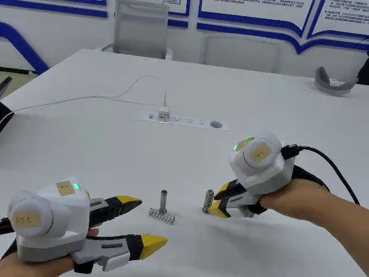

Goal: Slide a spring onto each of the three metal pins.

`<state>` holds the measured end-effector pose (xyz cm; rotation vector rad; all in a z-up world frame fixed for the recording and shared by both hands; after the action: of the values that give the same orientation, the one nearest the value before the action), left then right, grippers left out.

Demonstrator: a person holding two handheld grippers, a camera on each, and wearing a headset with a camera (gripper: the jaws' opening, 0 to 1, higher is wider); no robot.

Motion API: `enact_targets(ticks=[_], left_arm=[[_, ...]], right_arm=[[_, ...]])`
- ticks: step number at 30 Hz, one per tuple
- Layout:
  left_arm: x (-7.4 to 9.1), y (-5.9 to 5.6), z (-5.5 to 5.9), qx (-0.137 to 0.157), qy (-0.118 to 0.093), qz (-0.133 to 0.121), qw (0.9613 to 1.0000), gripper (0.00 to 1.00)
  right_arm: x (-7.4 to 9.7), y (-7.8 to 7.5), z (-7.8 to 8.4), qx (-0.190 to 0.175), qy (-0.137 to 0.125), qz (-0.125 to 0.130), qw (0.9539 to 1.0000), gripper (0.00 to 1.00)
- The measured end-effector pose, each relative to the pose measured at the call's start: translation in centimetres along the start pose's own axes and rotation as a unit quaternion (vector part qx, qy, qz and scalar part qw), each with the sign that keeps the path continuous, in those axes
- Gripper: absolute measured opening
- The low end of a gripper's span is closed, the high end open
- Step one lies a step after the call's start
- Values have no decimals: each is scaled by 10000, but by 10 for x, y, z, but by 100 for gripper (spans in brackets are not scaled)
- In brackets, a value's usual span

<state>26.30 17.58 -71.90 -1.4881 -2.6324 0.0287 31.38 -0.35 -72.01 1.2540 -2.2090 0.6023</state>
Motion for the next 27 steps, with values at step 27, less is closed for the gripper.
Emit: enact_targets(ticks=[27], left_arm=[[1, -1, 0, -36, 29, 0, 10000, 54]], right_arm=[[-41, 36, -27, -9, -269, -409, 9988, 16]])
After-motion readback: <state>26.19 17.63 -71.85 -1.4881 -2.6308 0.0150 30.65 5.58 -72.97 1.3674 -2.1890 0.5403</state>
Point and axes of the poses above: the centre of the closed fingertips' face, and the gripper's own axes: x roughly backward along the fingers, y roughly to its left, z roughly out of its underside, the point moved 6 cm from there along x, roughly backward along the fingers, and after that the axes turned 13 degrees about -y, right-handed, at the moved point
